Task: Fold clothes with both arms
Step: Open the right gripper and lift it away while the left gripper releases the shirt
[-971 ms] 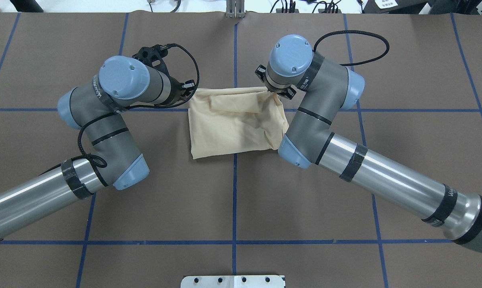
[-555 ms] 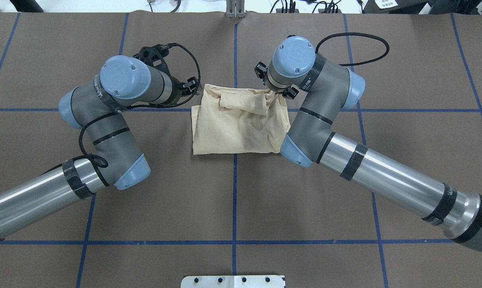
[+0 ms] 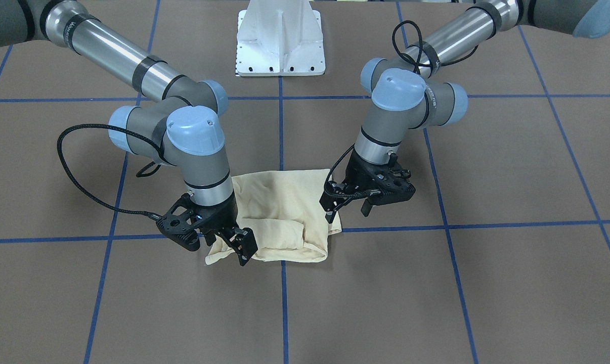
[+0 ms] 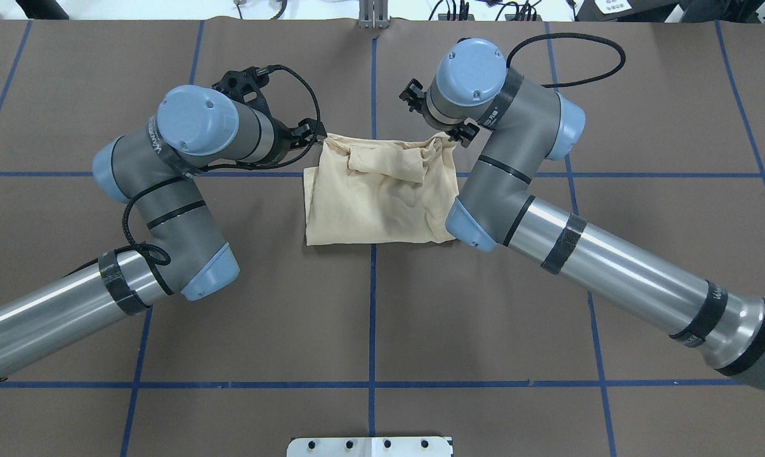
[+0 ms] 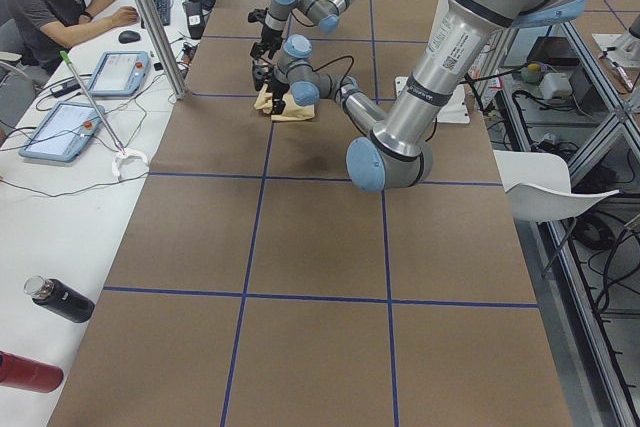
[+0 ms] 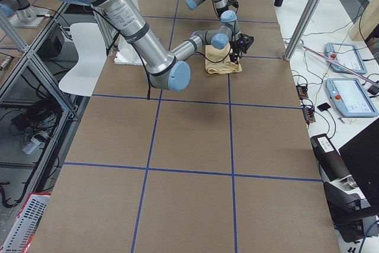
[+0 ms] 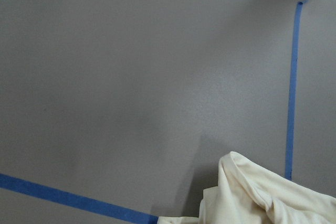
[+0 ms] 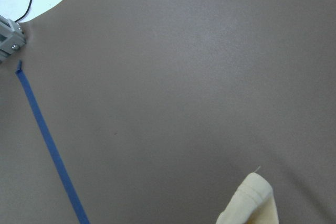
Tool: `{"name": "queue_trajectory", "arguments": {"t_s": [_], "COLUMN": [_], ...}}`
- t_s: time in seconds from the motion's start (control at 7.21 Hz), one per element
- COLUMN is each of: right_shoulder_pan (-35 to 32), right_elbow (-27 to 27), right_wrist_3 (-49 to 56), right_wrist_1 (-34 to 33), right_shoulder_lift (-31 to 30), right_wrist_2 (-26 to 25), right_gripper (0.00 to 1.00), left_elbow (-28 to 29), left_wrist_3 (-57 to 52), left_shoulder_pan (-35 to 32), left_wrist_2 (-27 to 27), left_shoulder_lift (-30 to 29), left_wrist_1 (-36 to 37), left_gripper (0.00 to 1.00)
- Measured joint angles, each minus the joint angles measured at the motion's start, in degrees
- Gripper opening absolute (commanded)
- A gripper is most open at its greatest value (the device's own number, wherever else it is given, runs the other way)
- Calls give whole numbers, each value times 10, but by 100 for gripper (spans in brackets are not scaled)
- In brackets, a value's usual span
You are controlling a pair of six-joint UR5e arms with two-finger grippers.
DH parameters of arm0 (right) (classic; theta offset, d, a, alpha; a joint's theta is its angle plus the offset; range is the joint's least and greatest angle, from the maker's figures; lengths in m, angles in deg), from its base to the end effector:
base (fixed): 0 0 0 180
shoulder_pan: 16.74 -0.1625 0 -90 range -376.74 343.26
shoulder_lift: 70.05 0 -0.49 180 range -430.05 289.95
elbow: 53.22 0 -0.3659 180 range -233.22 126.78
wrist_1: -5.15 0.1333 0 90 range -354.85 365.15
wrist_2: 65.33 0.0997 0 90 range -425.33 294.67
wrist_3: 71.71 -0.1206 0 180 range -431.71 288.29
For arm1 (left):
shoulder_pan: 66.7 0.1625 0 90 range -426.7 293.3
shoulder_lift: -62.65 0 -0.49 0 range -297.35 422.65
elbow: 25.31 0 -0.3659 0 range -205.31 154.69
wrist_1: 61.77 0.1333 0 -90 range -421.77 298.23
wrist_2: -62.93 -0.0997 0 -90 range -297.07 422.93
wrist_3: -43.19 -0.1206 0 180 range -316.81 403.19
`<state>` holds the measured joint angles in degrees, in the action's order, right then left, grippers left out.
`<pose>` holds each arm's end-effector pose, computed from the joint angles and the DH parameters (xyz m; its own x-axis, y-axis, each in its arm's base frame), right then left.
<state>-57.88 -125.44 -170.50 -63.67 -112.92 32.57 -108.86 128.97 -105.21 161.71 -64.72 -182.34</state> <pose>-0.5510 -0.6364 0.3155 0.3857 0.5380 0.7495 -0.6382 0.7423 -0.2043 0.5260 -0.5654 0.3332 0.4100 -0.2333 -0.8817 0.4815 0.8764 -0.0080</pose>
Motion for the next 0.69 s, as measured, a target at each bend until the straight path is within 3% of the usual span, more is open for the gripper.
{"name": "queue_trajectory", "arguments": {"t_s": [0.14,0.42,0.69], "right_shoulder_pan": [-8,-28,-43], "right_elbow": [-3,-12,-22], "right_wrist_3": [10,27,34], "right_wrist_1": [0,1,1], "right_shoulder_lift": [3,4,4], "right_wrist_2": [10,40,63], "right_gripper": [99,99,99], "left_elbow": [2,39,123], "left_wrist_3": [1,2,2], "left_shoulder_pan": [0,1,1], "left_wrist_2": [0,0,0], "left_shoulder_lift": [0,-16,-54], "left_wrist_1": [-7,-36,-93], "left_gripper": [64,55,49]}}
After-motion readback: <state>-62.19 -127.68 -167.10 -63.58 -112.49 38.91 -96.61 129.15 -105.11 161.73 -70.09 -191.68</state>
